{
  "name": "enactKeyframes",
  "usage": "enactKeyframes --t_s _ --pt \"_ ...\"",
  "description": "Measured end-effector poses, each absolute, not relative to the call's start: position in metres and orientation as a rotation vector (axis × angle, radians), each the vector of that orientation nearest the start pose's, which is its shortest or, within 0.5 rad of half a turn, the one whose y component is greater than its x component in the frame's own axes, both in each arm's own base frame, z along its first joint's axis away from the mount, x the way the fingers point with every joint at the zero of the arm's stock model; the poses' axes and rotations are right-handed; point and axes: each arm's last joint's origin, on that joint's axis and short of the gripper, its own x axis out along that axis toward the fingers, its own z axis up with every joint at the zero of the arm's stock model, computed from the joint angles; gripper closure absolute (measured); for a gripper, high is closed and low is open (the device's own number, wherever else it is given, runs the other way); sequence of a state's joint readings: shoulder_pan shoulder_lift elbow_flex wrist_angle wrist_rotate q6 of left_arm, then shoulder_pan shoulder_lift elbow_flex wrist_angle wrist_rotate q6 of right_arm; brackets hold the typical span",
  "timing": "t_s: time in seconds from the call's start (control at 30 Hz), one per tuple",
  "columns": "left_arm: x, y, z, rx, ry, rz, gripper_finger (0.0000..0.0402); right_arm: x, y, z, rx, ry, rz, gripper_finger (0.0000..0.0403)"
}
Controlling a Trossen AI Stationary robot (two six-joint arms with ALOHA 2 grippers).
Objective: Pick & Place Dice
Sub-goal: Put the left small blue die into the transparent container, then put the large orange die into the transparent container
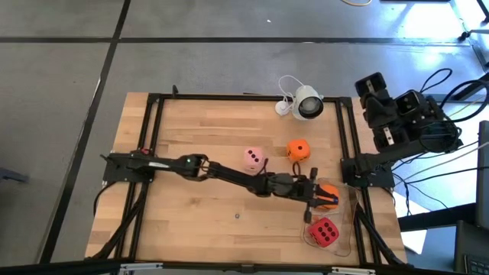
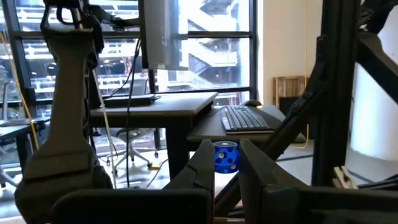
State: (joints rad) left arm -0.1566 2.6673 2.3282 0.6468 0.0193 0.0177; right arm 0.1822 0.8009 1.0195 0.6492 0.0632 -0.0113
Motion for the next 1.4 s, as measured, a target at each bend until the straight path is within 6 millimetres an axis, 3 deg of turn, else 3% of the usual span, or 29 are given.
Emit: enactKeyframes --t_s 0.27,0.47,0.7,1.1,1.4 --pt "0.599 -0.092 0.192 -0.017 -0.211 -0.12 0.0382 0.126 0.021 0.476 0.091 -0.821 0.108 0.0348" --pt "0.601 -0.093 0.18 0.002 -0.118 -0.121 0.0382 0.127 0.021 0.476 0.091 -0.817 0.108 0.0348" --pt "0.601 -0.097 0.175 0.009 -0.058 -0.122 0.0378 0.127 0.022 0.475 0.092 -0.813 0.109 0.0348" --pt "0.601 -0.096 0.17 0.004 0.022 -0.076 0.031 0.129 0.022 0.473 0.087 -0.78 0.11 0.0348" --pt "0.601 -0.097 0.172 0.003 -0.003 -0.078 0.0289 0.129 0.022 0.473 0.087 -0.779 0.11 0.0348"
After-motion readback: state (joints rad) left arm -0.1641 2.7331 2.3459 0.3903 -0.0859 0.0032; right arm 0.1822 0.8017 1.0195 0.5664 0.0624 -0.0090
